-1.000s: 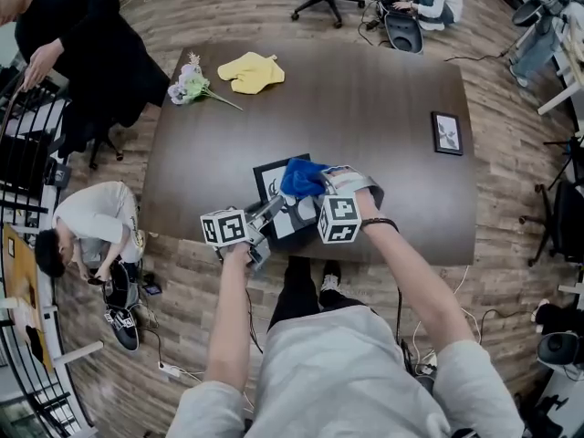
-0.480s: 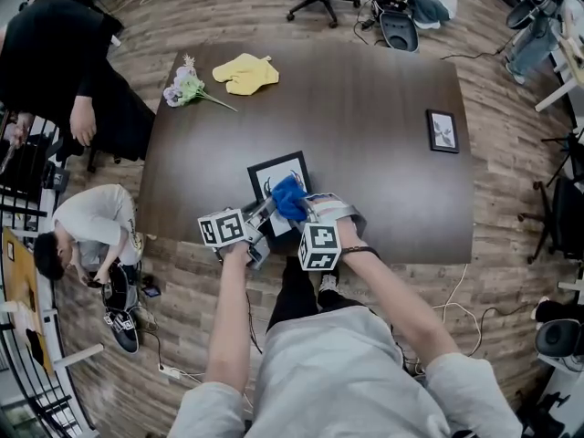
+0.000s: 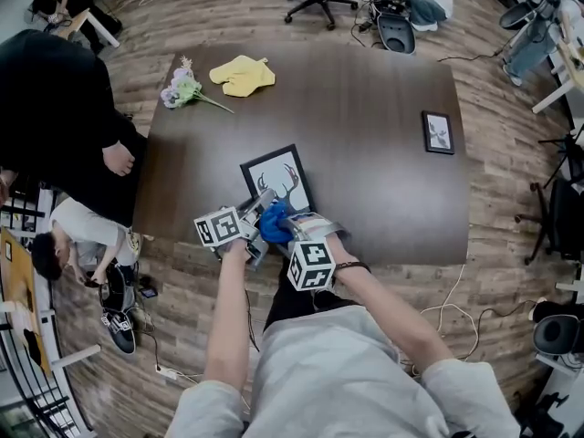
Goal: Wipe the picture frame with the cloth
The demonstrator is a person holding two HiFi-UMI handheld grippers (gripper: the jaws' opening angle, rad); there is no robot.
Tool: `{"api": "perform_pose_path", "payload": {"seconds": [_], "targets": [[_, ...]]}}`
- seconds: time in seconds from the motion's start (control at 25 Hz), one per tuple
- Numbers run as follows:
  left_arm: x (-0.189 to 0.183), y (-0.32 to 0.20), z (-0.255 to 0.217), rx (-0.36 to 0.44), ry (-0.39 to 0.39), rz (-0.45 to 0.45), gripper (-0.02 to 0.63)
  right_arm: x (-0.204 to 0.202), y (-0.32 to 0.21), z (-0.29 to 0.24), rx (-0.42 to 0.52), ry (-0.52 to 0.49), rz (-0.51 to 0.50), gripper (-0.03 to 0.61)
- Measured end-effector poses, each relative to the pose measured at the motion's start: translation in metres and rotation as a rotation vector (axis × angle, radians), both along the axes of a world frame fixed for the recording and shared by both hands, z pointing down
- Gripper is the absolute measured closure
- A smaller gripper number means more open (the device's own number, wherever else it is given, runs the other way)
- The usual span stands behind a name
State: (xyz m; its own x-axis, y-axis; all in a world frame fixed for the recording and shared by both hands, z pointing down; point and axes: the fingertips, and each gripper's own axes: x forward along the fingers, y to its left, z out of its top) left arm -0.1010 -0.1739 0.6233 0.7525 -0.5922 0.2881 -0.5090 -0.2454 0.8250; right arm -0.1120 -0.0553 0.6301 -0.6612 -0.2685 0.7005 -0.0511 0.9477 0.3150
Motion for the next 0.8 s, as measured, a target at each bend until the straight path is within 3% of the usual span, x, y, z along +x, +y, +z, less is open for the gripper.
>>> {"api": "perform_pose_path", "payload": {"seconds": [0.24, 0.52, 0.8], "targets": [[0.004, 0.001, -0.007, 0.010, 0.028, -0.006, 0.551, 0.014, 0.001, 0.004, -0.136, -0.054, 0.006, 0.497], [0.007, 0.008, -0.008, -0.003, 0.058, -0.012, 0.551, 0.058, -0.041, 0.018, -0.092, 0.026, 0.097, 0.497], [0.010, 0.011, -0.010, -0.010, 0.052, 0.002, 0.551, 0.071, -0.063, 0.018, -0.052, 0.047, 0.127, 0.495]]}}
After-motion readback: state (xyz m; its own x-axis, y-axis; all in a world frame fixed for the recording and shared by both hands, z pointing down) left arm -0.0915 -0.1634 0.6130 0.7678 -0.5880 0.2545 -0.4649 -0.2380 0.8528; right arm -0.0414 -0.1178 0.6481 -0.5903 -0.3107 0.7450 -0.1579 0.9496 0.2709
